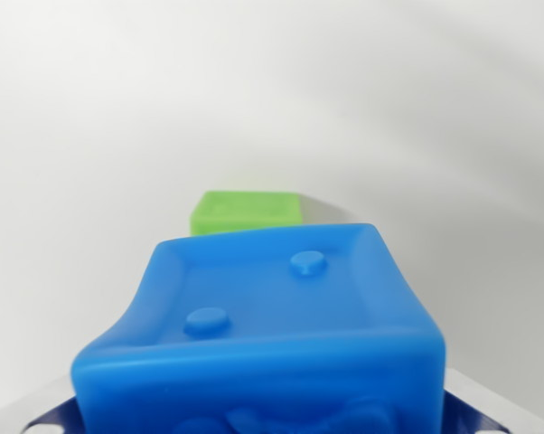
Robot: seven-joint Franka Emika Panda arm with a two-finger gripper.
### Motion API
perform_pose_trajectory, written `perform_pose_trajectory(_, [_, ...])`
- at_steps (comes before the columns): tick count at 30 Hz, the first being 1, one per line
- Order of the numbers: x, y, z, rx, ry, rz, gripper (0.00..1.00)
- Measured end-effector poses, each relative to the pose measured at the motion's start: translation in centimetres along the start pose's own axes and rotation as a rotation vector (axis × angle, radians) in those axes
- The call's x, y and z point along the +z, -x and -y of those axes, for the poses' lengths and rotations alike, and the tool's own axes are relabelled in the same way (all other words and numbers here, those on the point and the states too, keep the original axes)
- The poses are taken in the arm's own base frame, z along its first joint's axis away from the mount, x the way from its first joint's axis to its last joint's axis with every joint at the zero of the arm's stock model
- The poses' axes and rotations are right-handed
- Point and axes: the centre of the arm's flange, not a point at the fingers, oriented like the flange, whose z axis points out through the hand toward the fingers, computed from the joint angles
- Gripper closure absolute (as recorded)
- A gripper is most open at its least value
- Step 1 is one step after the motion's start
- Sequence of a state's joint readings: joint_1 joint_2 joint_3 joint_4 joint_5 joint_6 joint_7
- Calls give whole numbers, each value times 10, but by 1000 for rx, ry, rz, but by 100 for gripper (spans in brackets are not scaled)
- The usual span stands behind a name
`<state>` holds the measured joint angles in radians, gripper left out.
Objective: Stack cube
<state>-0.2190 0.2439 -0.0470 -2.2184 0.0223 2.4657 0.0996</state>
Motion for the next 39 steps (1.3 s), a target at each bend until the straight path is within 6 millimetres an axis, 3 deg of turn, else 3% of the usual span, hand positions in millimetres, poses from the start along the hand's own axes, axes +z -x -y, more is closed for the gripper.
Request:
perform_pose_trajectory(21, [-30,22,-9,-36,0,-1,100])
perform_pose_trajectory(39, [28,23,-10,-39,6,8,100])
